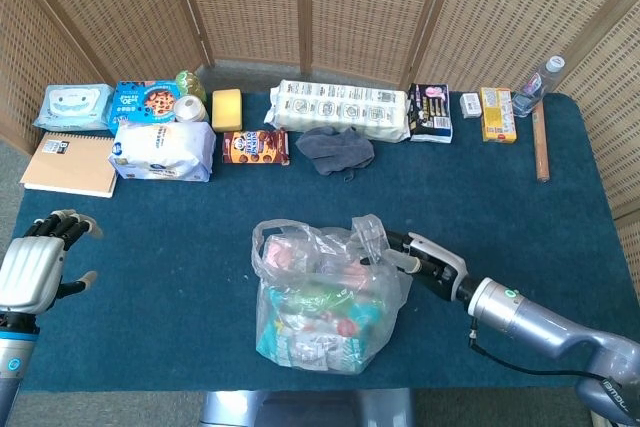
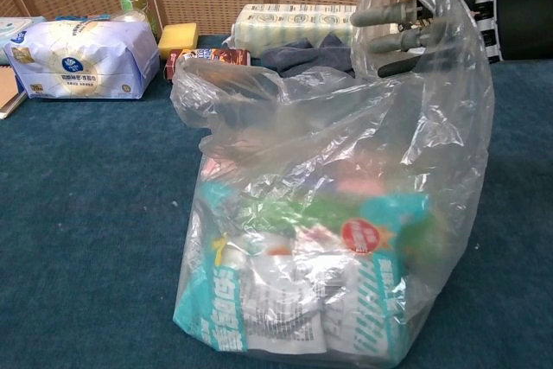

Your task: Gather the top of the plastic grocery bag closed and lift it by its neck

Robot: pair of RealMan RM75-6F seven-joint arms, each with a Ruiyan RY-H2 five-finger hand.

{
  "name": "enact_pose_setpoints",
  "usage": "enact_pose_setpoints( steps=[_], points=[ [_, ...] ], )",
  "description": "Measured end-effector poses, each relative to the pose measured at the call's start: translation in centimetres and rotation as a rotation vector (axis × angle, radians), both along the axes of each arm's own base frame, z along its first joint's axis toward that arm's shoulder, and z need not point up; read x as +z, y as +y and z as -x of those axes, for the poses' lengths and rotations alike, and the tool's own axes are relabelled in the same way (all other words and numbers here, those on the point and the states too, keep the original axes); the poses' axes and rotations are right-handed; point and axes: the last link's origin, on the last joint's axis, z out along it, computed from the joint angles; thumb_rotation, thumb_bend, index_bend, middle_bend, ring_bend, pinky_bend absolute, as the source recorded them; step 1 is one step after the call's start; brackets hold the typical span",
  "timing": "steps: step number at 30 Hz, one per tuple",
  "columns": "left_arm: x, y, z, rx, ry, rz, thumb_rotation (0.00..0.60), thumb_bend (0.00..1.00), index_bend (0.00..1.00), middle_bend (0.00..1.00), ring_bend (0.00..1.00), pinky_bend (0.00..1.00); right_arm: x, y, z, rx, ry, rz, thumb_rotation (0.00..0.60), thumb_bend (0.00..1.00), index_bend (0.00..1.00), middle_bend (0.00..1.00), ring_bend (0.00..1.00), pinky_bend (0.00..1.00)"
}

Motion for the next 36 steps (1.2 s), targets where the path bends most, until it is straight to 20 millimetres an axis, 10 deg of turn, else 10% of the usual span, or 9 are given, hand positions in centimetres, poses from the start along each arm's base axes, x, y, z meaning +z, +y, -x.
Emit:
enact_pose_setpoints(
  steps=[36],
  points=[
    [-0.2,0.2,0.0,0.005,-0.006,0.017,0.6,0.01,0.4,0.34,0.23,0.26,2.4,-2.8,-3.5,-0.226,-0.161,-0.287,0.3,0.12,0.52,0.64,0.71,0.72]
  ],
)
